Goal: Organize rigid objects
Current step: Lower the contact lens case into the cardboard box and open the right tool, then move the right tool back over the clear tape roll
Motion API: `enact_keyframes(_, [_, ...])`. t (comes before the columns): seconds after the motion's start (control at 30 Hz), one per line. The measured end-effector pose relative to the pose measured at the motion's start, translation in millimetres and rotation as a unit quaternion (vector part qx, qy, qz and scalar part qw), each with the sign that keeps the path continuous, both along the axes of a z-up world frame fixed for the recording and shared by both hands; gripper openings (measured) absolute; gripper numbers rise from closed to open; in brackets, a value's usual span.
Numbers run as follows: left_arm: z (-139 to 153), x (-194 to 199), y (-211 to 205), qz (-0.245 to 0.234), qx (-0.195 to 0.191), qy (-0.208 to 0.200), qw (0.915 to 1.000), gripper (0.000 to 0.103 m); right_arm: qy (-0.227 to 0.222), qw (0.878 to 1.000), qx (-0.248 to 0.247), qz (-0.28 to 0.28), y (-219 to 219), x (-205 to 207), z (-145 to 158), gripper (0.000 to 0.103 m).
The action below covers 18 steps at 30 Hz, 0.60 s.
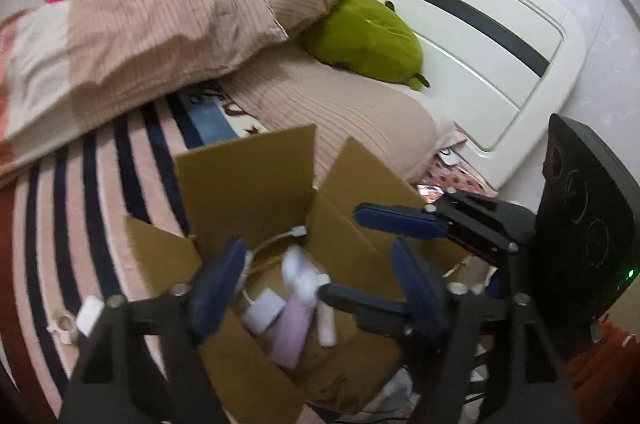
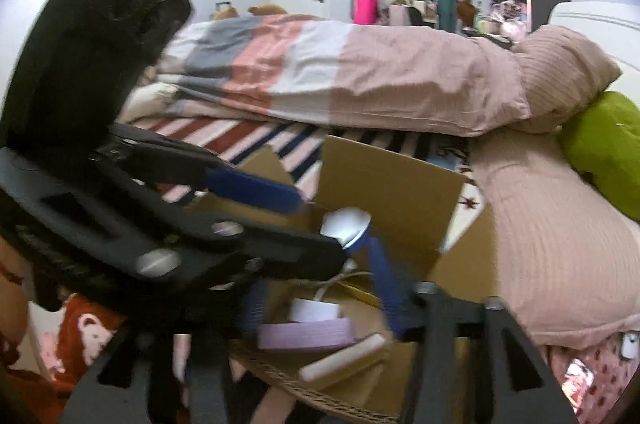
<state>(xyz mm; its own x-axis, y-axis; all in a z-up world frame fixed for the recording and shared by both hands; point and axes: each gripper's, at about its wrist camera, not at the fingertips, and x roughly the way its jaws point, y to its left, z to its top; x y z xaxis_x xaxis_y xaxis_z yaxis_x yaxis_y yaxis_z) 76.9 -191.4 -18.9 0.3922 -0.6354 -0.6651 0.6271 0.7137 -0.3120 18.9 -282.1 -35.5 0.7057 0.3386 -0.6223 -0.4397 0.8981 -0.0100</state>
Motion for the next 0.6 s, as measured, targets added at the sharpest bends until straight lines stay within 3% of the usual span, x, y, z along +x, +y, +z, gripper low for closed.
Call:
enact_keyframes(0.13, [4.4,-3.3,10.8,0.022,0.017,-0.017,0.9995,0.083,0.005,1.0,-0.001,-0.003,-2.4,-1.0,1.1,0.052])
enact_keyframes(0.4, [15.7,-16.8,49.1,0.052,0.009,-0.039,0.9978,0.084,0.005,1.0,-0.016,-0.001,11.2,-4.3,8.9,0.054])
enact_keyframes(0.6, [20.4,-26.9,116.4,0.102,-0.004,-0.051,0.9934,0.084,-0.002,0.999,-0.024,0.022,49.5,-5.6,19.8,0.055])
